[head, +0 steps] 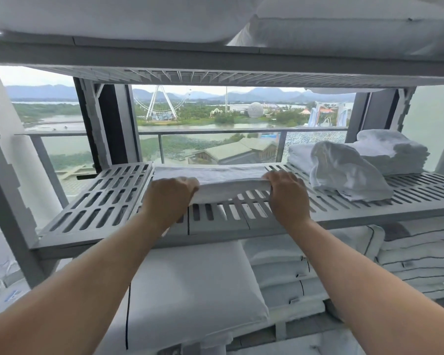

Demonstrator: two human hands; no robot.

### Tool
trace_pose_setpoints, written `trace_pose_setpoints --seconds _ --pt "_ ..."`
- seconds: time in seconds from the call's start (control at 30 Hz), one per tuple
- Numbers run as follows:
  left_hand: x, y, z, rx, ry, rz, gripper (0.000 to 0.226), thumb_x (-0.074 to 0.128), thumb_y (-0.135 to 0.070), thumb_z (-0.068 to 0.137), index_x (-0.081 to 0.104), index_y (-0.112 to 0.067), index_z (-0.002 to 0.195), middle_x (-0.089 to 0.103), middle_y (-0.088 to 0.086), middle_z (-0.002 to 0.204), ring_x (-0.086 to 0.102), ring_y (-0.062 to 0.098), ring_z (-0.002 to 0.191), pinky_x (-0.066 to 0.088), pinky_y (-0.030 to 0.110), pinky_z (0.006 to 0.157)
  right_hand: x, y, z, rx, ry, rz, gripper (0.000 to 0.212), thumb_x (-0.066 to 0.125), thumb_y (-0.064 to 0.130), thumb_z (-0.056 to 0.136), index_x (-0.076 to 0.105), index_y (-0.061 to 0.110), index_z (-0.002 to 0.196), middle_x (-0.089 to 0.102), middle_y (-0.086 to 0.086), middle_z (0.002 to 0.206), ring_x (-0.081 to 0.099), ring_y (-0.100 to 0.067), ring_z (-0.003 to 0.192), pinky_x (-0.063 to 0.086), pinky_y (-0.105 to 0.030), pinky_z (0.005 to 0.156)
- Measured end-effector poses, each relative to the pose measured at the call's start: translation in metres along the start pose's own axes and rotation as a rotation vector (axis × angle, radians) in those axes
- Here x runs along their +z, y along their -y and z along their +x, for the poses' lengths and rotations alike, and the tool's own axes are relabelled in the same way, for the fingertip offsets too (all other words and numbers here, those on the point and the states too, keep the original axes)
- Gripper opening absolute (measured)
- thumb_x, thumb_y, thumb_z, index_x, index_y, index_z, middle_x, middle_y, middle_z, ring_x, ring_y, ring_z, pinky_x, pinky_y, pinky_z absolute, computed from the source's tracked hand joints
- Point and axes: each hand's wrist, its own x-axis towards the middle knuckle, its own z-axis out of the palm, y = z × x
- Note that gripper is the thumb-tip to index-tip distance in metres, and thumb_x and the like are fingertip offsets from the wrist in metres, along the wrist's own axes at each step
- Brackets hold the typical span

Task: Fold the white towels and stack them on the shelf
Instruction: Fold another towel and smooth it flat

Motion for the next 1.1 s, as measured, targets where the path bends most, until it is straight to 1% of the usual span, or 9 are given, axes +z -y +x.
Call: trace_pose_setpoints --seconds 0.13,0.27,0.4,0.47,0.57,0.63,0.77,0.93,1.1 --pt "0.011 -0.012 -0.028 0.091 0.335 -0.123 0.017 0.043 -0.022 0.099 0.061 -0.023 0.099 0.067 -0.005 0.100 0.065 0.022 0.093 0.054 0.034 0.072 0.002 -0.001 -0.025 -0.067 0.539 -0.097 0.029 0.043 0.003 0.085 0.043 0.026 0.068 0.054 0.002 0.083 0.056 -0.026 0.085 0.047 -0.039 0.084" --pt "0.007 -0.004 -0.015 0.034 0.276 -0.200 0.016 0.046 -0.012 0.087 0.055 -0.025 0.083 0.057 -0.008 0.084 0.061 0.023 0.085 0.042 0.031 0.062 -0.005 -0.005 -0.018 -0.064 0.244 -0.003 0.015 0.055 0.003 0.083 0.061 0.015 0.077 0.059 -0.006 0.085 0.056 -0.027 0.087 0.049 -0.035 0.075" --pt "0.007 -0.013 -0.015 -0.034 0.541 -0.312 0.016 0.043 -0.018 0.080 0.056 -0.020 0.070 0.065 -0.003 0.090 0.059 0.024 0.089 0.052 0.036 0.077 -0.006 -0.010 -0.030 -0.005 0.530 -0.006 0.023 0.042 0.001 0.078 0.047 0.017 0.062 0.058 -0.003 0.074 0.059 -0.030 0.079 0.040 -0.030 0.061" --pt "0.009 -0.013 -0.014 -0.079 0.617 -0.364 0.024 0.040 -0.026 0.079 0.051 -0.013 0.063 0.066 0.003 0.089 0.060 0.029 0.087 0.053 0.039 0.078 -0.004 -0.012 -0.036 0.005 0.636 0.053 0.026 0.039 0.007 0.080 0.057 0.018 0.065 0.060 -0.003 0.076 0.059 -0.029 0.080 0.038 -0.030 0.061" --pt "0.009 -0.012 -0.013 -0.128 0.578 -0.388 0.043 0.038 -0.038 0.084 0.064 -0.012 0.062 0.069 -0.003 0.080 0.065 0.020 0.078 0.054 0.036 0.075 -0.002 -0.010 -0.037 -0.053 0.663 0.041 0.030 0.037 0.020 0.091 0.065 0.016 0.080 0.066 -0.006 0.087 0.060 -0.026 0.084 0.041 -0.032 0.064" --pt "0.011 -0.011 -0.010 -0.139 0.461 -0.374 0.049 0.038 -0.041 0.090 0.067 -0.016 0.059 0.067 -0.006 0.072 0.064 0.015 0.069 0.053 0.032 0.069 0.003 -0.009 -0.035 -0.029 0.537 0.097 0.036 0.038 0.033 0.094 0.055 0.018 0.066 0.062 -0.003 0.072 0.058 -0.026 0.074 0.042 -0.033 0.060" --pt "0.023 -0.011 0.004 -0.135 0.326 -0.290 0.039 0.042 -0.037 0.096 0.068 -0.015 0.076 0.063 -0.003 0.088 0.063 0.021 0.081 0.056 0.037 0.075 0.017 0.001 -0.020 -0.032 0.306 0.096 0.039 0.043 0.035 0.098 0.039 0.023 0.060 0.052 0.002 0.064 0.053 -0.025 0.066 0.034 -0.030 0.057" --pt "0.050 -0.010 0.029 -0.182 0.327 -0.288 0.029 0.043 -0.037 0.100 0.067 -0.024 0.109 0.061 -0.001 0.116 0.062 0.022 0.103 0.054 0.039 0.085 0.039 0.011 0.005 -0.060 0.306 0.083 0.024 0.048 0.026 0.095 0.066 0.013 0.086 0.062 -0.005 0.085 0.058 -0.026 0.085 0.049 -0.033 0.071" --pt "0.097 -0.005 0.069 -0.212 0.386 -0.387 0.037 0.045 -0.040 0.101 0.056 -0.027 0.134 0.055 0.001 0.140 0.053 0.024 0.127 0.048 0.042 0.096 0.080 0.016 0.041 -0.099 0.418 0.071 0.029 0.044 0.029 0.098 0.068 0.019 0.112 0.067 -0.007 0.111 0.058 -0.027 0.109 0.046 -0.041 0.096"
